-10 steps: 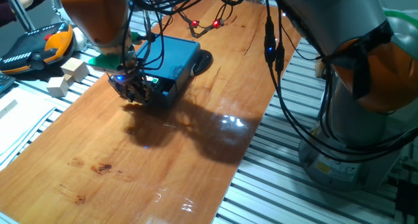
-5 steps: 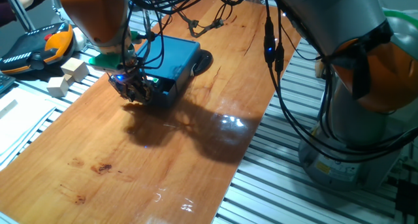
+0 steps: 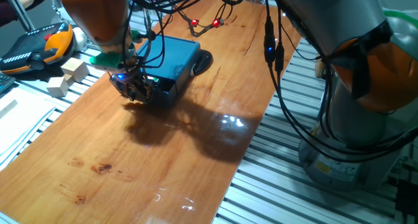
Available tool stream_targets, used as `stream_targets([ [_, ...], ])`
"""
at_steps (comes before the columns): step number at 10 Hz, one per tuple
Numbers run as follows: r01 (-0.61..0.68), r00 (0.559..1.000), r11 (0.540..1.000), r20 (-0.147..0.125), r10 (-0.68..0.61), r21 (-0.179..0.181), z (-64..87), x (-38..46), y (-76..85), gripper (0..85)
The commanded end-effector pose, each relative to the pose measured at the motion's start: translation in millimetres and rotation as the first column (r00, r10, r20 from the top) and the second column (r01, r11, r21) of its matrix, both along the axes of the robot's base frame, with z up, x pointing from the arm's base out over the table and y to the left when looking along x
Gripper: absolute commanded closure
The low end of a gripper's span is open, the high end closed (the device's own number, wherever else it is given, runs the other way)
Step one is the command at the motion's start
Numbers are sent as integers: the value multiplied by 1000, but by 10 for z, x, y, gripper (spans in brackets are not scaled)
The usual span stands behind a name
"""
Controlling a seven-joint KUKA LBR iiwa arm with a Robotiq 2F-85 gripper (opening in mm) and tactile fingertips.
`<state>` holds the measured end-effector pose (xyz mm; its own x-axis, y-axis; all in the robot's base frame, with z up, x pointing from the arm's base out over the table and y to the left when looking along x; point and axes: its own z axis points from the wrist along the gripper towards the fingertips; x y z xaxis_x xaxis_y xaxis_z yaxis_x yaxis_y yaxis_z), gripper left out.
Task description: Grasp the handle and close the drawer
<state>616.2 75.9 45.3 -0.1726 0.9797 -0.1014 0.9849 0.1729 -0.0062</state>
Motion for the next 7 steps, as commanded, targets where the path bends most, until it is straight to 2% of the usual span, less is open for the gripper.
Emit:
stream_targets([
  [1, -2, 1000, 1000, 0, 2, 0, 4, 0, -14, 830],
  [7, -8, 1000, 1000, 1, 8, 1, 16, -7, -86, 830],
])
